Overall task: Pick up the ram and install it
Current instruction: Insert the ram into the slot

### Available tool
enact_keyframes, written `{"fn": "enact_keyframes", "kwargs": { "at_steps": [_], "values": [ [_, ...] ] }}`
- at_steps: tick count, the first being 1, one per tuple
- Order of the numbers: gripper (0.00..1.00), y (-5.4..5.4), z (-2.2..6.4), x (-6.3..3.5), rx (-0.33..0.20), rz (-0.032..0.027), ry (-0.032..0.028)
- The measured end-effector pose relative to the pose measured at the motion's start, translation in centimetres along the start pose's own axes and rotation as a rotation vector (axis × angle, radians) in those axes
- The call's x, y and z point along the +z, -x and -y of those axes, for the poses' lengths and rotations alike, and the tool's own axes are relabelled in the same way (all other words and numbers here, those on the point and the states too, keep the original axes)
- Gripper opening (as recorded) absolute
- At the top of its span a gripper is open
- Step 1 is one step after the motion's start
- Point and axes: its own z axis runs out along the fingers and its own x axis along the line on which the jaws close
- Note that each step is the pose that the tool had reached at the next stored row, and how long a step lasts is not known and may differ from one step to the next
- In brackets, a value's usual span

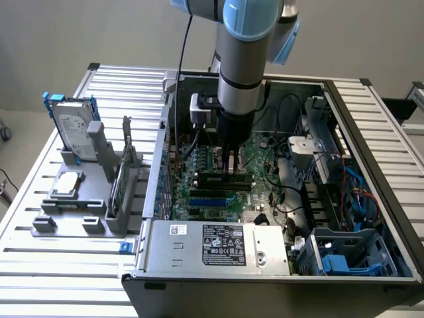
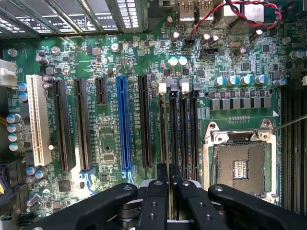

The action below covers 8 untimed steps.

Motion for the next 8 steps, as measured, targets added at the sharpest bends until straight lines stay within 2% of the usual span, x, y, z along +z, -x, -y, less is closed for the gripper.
{"fn": "enact_keyframes", "kwargs": {
  "at_steps": [8],
  "values": [
    [0.14, 0.0, -0.01, 0.17, 0.0, 0.0001, -0.0008]
  ]
}}
